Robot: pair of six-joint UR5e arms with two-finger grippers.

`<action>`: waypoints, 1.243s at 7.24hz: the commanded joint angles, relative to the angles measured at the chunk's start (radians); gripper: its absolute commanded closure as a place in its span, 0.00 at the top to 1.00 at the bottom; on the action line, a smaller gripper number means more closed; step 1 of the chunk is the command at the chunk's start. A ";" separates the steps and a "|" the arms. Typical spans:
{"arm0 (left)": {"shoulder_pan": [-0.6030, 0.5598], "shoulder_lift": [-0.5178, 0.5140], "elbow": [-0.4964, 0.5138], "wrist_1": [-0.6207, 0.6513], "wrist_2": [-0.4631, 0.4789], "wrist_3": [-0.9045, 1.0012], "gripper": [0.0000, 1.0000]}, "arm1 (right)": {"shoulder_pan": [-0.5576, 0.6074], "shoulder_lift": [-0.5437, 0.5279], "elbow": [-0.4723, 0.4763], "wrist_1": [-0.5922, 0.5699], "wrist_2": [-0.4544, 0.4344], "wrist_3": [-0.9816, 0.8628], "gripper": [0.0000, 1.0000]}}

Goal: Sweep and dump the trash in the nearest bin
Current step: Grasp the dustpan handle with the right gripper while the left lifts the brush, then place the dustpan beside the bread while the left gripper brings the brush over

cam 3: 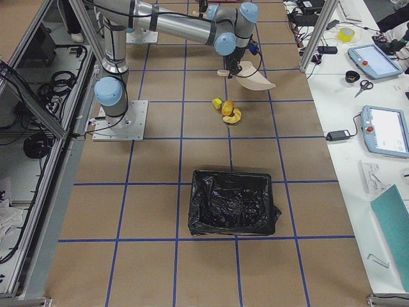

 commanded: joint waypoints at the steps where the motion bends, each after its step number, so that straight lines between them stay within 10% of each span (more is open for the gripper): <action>1: -0.021 -0.034 0.005 0.094 -0.026 -0.134 0.00 | -0.163 -0.030 0.002 0.059 -0.160 -0.385 0.00; 9: -0.458 -0.285 0.080 0.420 -0.066 -0.708 0.00 | -0.486 0.132 -0.005 -0.260 -0.297 -1.521 0.00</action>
